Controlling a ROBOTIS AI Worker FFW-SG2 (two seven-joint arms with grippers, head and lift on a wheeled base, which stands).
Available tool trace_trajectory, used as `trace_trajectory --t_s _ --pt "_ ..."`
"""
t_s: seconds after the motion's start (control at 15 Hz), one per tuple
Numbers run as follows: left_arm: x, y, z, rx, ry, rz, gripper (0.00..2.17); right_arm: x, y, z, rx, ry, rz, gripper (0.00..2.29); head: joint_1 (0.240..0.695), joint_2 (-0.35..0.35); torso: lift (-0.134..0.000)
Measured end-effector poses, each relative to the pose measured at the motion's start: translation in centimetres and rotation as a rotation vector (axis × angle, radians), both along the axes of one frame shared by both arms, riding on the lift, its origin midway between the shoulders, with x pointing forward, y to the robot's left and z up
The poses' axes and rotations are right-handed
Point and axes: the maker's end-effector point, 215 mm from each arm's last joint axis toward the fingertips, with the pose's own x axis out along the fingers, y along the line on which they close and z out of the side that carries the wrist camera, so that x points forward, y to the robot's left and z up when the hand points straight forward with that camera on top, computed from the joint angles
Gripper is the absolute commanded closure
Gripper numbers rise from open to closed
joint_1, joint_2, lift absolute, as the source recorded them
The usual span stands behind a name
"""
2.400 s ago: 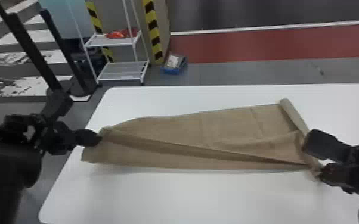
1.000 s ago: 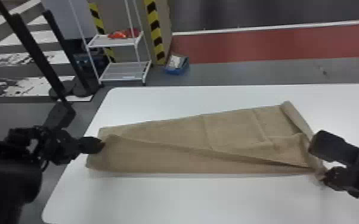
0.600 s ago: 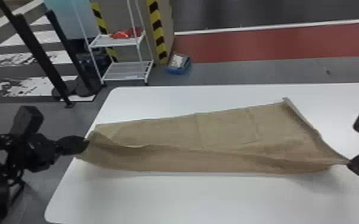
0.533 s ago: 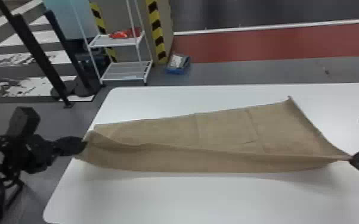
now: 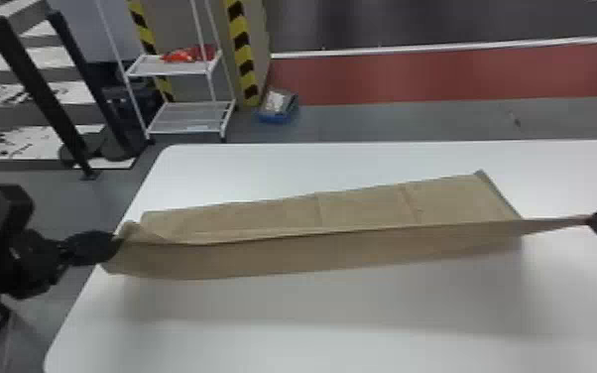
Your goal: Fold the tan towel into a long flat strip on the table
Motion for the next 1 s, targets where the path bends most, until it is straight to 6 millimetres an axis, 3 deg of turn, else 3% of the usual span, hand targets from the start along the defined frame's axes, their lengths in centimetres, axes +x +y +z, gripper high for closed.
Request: trace_trajectory --t_s 0.53,0.67,1.0 --pt "0.9 -0.6 0.0 0.011 -0.003 -0.017 1.89 -0.4 -4.6 4.6 -0.026 -0.077 -0.081 1.41 0.695 0.074 -0.123" --pt "1.8 -1.0 -0.5 0.021 0.018 -0.017 1.89 0.7 -3.8 4.2 -0.033 -0.061 -0.077 1.41 0.695 0.073 -0.123" --pt "4.4 -1.5 -2.7 0.06 0.089 0.004 1.89 6.0 -1.8 1.3 -0.086 0.04 -0.075 1.41 0.695 0.083 -0.123"
